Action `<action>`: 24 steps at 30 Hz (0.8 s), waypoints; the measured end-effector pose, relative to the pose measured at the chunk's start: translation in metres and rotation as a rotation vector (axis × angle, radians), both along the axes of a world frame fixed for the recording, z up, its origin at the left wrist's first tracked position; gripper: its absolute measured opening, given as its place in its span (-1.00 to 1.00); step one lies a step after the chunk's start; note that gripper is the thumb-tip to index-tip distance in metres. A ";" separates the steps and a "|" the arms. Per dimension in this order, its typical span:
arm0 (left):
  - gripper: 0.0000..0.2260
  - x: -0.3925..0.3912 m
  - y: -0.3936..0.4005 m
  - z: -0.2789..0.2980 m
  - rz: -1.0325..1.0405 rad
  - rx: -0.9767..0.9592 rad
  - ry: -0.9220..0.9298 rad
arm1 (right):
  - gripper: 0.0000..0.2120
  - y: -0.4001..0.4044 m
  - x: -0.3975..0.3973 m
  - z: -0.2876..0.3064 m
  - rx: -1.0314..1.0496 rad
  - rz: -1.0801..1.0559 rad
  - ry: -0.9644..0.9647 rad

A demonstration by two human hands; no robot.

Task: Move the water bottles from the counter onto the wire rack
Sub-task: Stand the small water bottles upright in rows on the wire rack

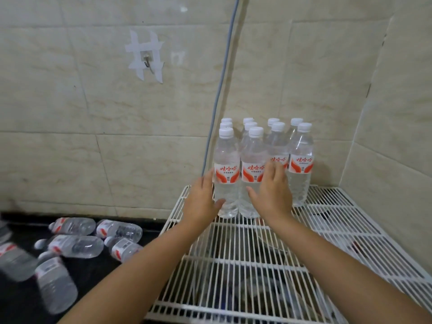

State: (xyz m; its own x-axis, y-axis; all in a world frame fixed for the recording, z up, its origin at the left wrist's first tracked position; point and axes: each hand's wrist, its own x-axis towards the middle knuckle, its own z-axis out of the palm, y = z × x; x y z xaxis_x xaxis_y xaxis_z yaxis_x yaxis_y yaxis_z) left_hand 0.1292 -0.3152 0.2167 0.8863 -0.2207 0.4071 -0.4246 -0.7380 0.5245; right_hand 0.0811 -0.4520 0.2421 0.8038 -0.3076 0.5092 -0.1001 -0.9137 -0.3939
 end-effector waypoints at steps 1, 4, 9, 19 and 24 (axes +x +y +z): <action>-0.40 -0.003 0.007 0.003 0.042 0.045 -0.020 | -0.31 0.005 -0.002 0.001 -0.060 0.012 -0.017; -0.53 -0.005 0.037 0.006 0.168 0.143 -0.050 | -0.37 0.029 -0.003 0.005 -0.205 0.111 -0.029; -0.59 -0.009 0.117 -0.008 0.369 0.209 -0.032 | -0.49 0.106 0.009 0.008 -0.278 0.322 -0.028; -0.62 -0.033 0.308 -0.079 0.712 0.284 0.279 | -0.65 0.331 0.054 -0.044 -0.301 0.564 0.230; -0.55 -0.008 0.369 -0.127 0.678 0.281 0.464 | -0.56 0.391 0.088 -0.108 -0.349 0.454 0.451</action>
State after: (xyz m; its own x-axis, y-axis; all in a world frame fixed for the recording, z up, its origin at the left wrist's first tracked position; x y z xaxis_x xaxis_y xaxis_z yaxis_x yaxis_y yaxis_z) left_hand 0.1215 0.0536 0.0895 0.9258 0.3774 -0.0185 0.3657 -0.8824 0.2960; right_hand 0.1687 -0.0608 0.1342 0.9683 0.2262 0.1057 0.2352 -0.9685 -0.0818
